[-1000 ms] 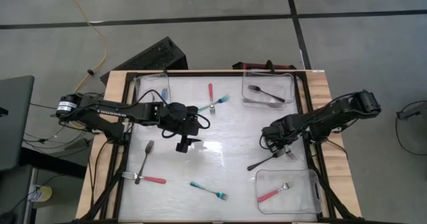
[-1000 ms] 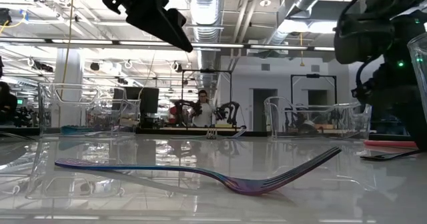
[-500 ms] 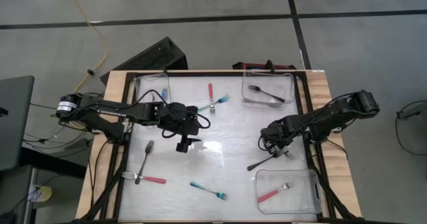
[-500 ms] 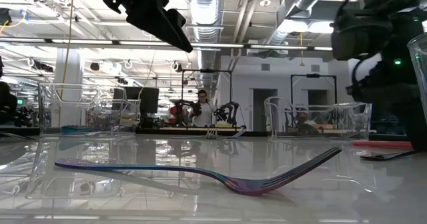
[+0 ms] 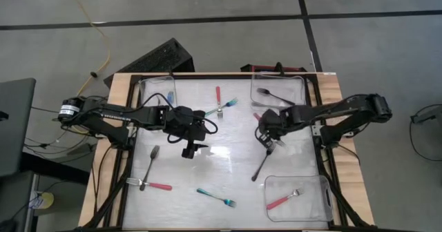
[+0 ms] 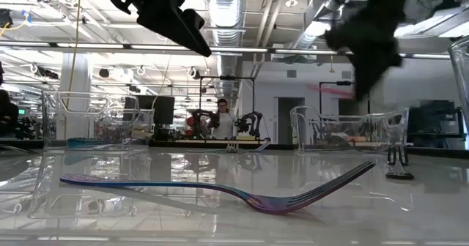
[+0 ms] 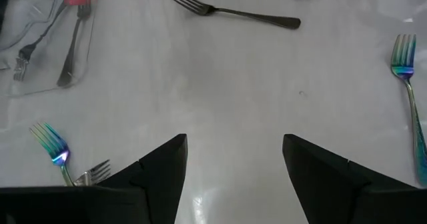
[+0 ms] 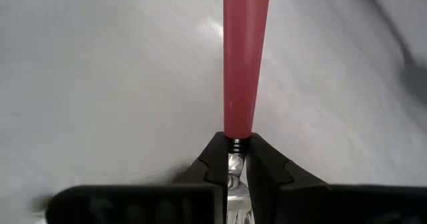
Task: Sort silverware by color (type)
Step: Put the pink fork into the bottom right transparent bin
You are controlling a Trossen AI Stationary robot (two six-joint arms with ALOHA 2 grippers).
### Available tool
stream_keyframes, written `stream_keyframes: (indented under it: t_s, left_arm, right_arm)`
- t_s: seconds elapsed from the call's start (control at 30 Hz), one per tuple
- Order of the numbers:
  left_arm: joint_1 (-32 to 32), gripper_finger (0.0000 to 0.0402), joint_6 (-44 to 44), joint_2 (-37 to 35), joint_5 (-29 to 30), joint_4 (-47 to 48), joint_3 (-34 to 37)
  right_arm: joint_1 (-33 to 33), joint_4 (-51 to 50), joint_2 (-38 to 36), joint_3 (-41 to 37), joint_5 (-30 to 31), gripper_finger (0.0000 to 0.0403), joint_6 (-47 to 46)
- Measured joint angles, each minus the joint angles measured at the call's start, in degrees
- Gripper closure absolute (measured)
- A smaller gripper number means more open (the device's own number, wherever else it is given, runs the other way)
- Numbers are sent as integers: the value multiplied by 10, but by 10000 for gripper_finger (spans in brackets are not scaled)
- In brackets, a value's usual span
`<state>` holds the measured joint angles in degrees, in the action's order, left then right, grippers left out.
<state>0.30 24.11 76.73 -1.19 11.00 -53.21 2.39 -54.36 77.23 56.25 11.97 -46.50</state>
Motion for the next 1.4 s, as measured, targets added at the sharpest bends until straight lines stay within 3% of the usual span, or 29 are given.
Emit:
stream_keyframes:
  t_s: [0.17,0.33,0.53,0.8,1.07,1.4]
  left_arm:
    - [0,169,-4,0,0,0,0]
    - [-4,169,-12,0,0,0,0]
    - [-12,169,-34,0,0,3,0]
    - [-8,169,-51,0,2,-2,0]
    - [6,169,-52,0,1,-12,0]
    - [9,169,-45,0,0,-15,0]
  right_arm:
    - [42,-21,0,97,-30,353,34]
    - [138,-24,-1,165,-70,353,-10]
    - [307,-28,-1,177,-124,353,-121]
    - [480,-52,46,176,-125,353,-222]
    - [512,-80,165,176,-180,347,-158]
    - [516,-84,255,174,-172,346,-76]
